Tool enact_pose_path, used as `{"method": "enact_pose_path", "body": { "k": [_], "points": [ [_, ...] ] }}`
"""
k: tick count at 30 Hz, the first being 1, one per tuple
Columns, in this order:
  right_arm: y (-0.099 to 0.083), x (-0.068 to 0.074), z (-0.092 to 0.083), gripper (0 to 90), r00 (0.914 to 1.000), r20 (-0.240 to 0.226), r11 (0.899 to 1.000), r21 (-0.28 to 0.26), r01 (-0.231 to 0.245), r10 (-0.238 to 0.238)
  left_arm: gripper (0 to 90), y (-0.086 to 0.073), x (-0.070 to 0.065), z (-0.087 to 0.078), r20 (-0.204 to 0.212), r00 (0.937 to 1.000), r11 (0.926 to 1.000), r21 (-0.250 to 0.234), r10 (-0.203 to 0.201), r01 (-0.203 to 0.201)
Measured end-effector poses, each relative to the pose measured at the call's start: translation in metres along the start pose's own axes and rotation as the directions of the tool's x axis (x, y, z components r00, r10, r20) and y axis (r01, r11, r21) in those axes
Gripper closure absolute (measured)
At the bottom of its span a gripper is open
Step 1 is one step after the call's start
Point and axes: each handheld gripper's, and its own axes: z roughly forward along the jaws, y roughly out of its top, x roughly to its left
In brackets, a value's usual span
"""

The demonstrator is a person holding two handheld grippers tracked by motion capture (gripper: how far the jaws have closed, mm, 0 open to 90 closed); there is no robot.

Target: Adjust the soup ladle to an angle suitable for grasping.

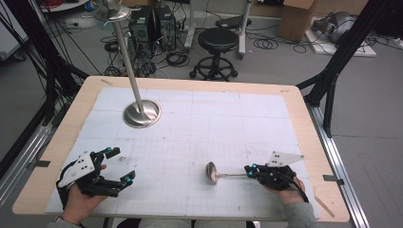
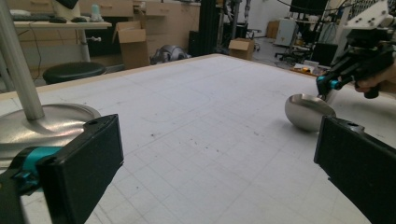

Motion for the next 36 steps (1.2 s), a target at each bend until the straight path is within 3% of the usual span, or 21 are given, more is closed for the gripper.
{"method": "enact_pose_path", "body": {
  "k": [2, 3, 8, 15, 22, 25, 36],
  "points": [
    [-0.002, 0.000, -0.006, 89.6, 0.9999, 0.013, 1.000, -0.014, -0.006, 0.006, 1.8, 0.000, 0.000, 0.000, 0.000, 1.0000, 1.0000, -0.002, -0.004, 0.004],
    [-0.006, -0.002, -0.018, 89.6, 0.9989, 0.041, 0.999, -0.027, -0.023, 0.025, 1.8, 0.000, 0.001, 0.001, -0.003, 1.0000, 1.0000, -0.002, 0.001, -0.001],
    [-0.019, -0.007, -0.037, 89.6, 0.9946, 0.089, 0.998, -0.017, -0.053, 0.054, 1.8, 0.000, 0.002, 0.001, 0.001, 1.0000, 1.0000, -0.003, -0.006, 0.006],
    [-0.041, -0.016, -0.057, 89.6, 0.9784, 0.155, 0.990, 0.021, -0.142, 0.137, 1.8, 0.000, 0.004, 0.003, 0.000, 0.9999, 0.9999, -0.004, -0.014, 0.014],
    [-0.048, -0.020, -0.056, 89.6, 0.9749, 0.175, 0.986, 0.068, -0.152, 0.138, 1.8, -0.001, 0.005, 0.004, 0.001, 0.9999, 0.9999, 0.002, -0.011, 0.011],
    [-0.048, -0.022, -0.050, 89.6, 0.9766, 0.177, 0.983, 0.117, -0.144, 0.122, 1.8, -0.001, 0.005, 0.004, 0.002, 0.9999, 0.9999, 0.007, -0.013, 0.013],
    [-0.046, -0.031, -0.042, 89.6, 0.9771, 0.170, 0.984, 0.100, -0.146, 0.127, 1.8, -0.001, 0.003, 0.005, 0.007, 0.9999, 0.9997, 0.022, -0.014, 0.014]
  ]
}}
